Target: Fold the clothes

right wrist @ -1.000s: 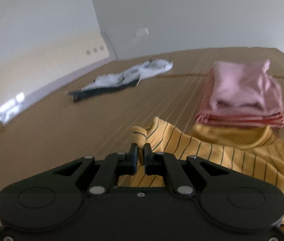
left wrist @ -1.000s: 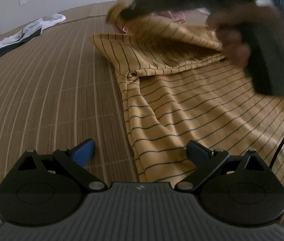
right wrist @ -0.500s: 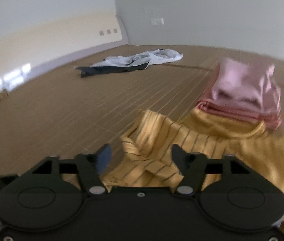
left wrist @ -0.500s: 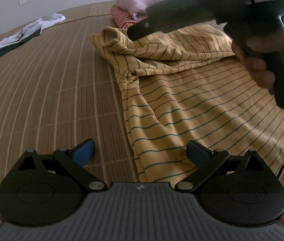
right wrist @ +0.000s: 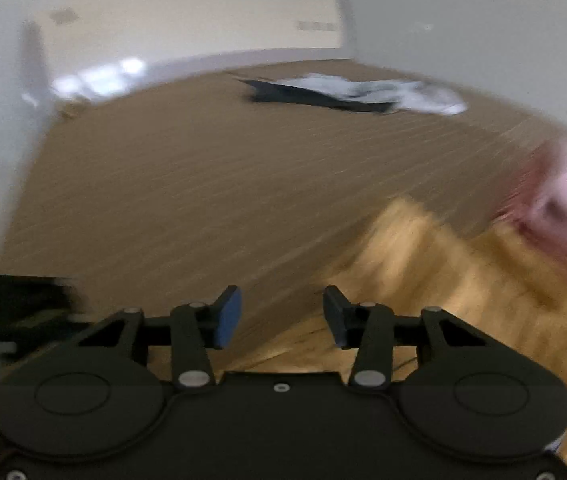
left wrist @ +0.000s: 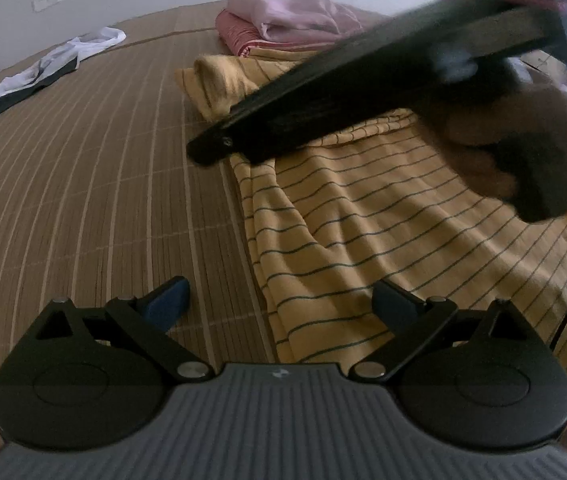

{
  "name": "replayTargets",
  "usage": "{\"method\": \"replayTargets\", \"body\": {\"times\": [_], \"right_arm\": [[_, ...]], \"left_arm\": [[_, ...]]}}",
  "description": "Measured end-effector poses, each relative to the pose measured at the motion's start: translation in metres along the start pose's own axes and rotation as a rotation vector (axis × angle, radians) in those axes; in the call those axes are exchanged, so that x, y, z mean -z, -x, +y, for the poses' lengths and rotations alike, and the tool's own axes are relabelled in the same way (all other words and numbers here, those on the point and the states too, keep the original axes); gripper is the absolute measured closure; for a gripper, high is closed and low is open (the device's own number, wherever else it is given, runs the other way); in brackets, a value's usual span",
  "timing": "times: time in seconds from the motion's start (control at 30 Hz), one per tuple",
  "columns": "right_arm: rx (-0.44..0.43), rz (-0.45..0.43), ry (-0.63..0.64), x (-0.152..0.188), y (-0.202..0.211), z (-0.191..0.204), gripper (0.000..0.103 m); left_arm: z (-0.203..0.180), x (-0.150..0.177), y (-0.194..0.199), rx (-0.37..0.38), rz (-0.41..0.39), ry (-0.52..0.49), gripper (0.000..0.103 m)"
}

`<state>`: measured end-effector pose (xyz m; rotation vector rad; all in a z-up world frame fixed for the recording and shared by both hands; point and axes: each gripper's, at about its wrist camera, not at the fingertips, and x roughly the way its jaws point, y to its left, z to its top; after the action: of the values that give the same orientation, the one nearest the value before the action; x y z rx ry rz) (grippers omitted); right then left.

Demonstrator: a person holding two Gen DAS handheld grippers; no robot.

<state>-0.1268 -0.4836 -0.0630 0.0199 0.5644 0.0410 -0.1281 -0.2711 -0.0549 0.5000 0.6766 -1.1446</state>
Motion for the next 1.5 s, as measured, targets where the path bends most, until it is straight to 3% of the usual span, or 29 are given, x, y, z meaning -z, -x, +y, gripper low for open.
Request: {"method": "replayTargets", "body": {"times": [0.1, 0.3, 0.5, 0.6, 0.73, 0.83, 0.9, 0.97, 1.0, 1.1, 1.2, 1.27, 1.33, 1.43, 1.5], "right_arm": [[-0.103, -0.024, -0.103, 0.007, 0.020, -0.011, 0.050], [0.113, -0.058, -0.188, 0.024, 0.056, -0.049, 0.033], [0.354, -0.005, -0.317, 0.052, 0.106, -0.101, 0.025], [0.418, -0.012, -0.378, 0.047, 0.131, -0.140, 0.022], [0.349, -0.039, -0.483, 0.048, 0.138, -0.201, 0.024], [0.337, 0.003, -0.525, 0.058, 0.118, -0.233, 0.027], [0.325, 0.013, -0.539, 0.065, 0.106, -0.245, 0.029], [0.276, -0.023, -0.545, 0.072, 0.100, -0.253, 0.050], [0.251, -0.039, -0.553, 0.075, 0.099, -0.255, 0.068], [0.235, -0.082, -0.559, 0.078, 0.104, -0.257, 0.088], [0.243, -0.148, -0.602, 0.082, 0.113, -0.263, 0.090], [0.276, -0.147, -0.605, 0.083, 0.113, -0.267, 0.090], [0.288, -0.123, -0.612, 0.088, 0.108, -0.273, 0.082], [0.300, -0.137, -0.653, 0.094, 0.108, -0.279, 0.075], [0.324, -0.139, -0.640, 0.091, 0.113, -0.278, 0.068]], "left_arm": [[-0.003, 0.002, 0.002, -0.002, -0.001, 0.001, 0.003], [-0.011, -0.003, 0.007, -0.016, -0.099, 0.055, 0.003], [-0.018, -0.009, 0.012, -0.029, -0.198, 0.110, 0.003], [-0.018, -0.012, 0.017, -0.030, -0.258, 0.155, 0.003], [-0.009, -0.019, 0.034, -0.024, -0.365, 0.231, 0.003], [-0.003, -0.039, 0.034, -0.031, -0.405, 0.235, 0.003], [0.004, -0.056, 0.025, -0.047, -0.406, 0.221, 0.003], [0.011, -0.069, 0.009, -0.048, -0.376, 0.200, 0.003], [0.008, -0.074, 0.000, -0.048, -0.350, 0.190, 0.003], [0.000, -0.088, -0.028, -0.049, -0.274, 0.161, 0.003], [-0.009, -0.102, -0.056, -0.050, -0.197, 0.132, 0.004], [-0.015, -0.112, -0.075, -0.050, -0.146, 0.113, 0.004], [-0.027, -0.115, -0.094, -0.090, -0.066, 0.054, 0.004], [-0.045, -0.103, -0.094, -0.174, -0.062, -0.036, 0.004], [-0.050, -0.106, -0.078, -0.152, -0.131, -0.040, 0.005]]}}
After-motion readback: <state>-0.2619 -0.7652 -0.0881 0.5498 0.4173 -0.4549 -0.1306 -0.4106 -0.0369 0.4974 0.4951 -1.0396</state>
